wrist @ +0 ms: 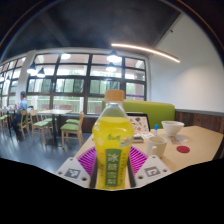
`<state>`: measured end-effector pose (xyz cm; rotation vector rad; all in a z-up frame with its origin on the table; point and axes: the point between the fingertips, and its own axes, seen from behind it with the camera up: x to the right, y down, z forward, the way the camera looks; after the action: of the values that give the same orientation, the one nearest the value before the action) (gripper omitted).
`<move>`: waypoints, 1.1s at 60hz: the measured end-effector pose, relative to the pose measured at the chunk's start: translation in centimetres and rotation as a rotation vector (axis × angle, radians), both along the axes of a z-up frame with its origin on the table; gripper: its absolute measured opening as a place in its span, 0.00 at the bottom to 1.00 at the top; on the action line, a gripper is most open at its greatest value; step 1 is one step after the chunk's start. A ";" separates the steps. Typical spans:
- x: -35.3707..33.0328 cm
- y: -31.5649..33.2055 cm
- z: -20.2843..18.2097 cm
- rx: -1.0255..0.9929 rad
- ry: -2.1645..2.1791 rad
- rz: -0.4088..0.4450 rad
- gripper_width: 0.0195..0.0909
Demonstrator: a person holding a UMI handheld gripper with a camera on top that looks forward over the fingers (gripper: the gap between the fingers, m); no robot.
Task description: Pour water
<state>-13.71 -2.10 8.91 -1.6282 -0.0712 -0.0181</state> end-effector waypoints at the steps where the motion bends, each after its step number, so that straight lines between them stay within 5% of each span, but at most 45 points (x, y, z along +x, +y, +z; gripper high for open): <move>1: -0.1 0.1 -0.1 0.000 0.001 0.004 0.34; 2: -0.4 0.3 0.3 0.020 0.011 0.014 0.36; 4: -1.0 0.3 0.2 0.032 0.004 0.036 0.24; 9: -1.5 0.0 0.3 0.040 -0.033 0.063 0.13; 16: -1.3 0.4 0.0 0.024 -0.065 0.087 0.08; 30: -3.0 3.5 3.9 -0.028 0.220 0.159 0.07; 50: 3.0 11.0 11.3 0.056 1.655 0.258 0.08; 66: 6.0 12.9 7.0 0.045 2.204 0.191 0.10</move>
<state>-7.69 10.79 15.94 -0.8239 1.4005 1.8034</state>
